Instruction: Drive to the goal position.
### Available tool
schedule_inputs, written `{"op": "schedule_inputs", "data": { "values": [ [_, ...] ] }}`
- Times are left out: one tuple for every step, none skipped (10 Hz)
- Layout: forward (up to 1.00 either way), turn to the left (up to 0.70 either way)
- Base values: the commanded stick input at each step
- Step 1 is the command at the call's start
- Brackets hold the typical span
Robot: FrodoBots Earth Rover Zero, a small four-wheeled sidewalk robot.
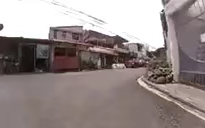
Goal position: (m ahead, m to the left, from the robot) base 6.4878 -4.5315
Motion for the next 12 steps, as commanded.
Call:
{"op": "schedule_inputs", "data": {
  "values": [
    [1.0,0.0],
    [1.0,0.0],
    [1.0,0.0],
    [1.0,0.0],
    [1.0,0.0],
    [1.0,0.0],
    [1.0,0.0],
    [1.0,0.0],
    [1.0,-0.27],
    [1.0,-0.4],
    [1.0,-0.4],
    [1.0,-0.37]
  ]
}}
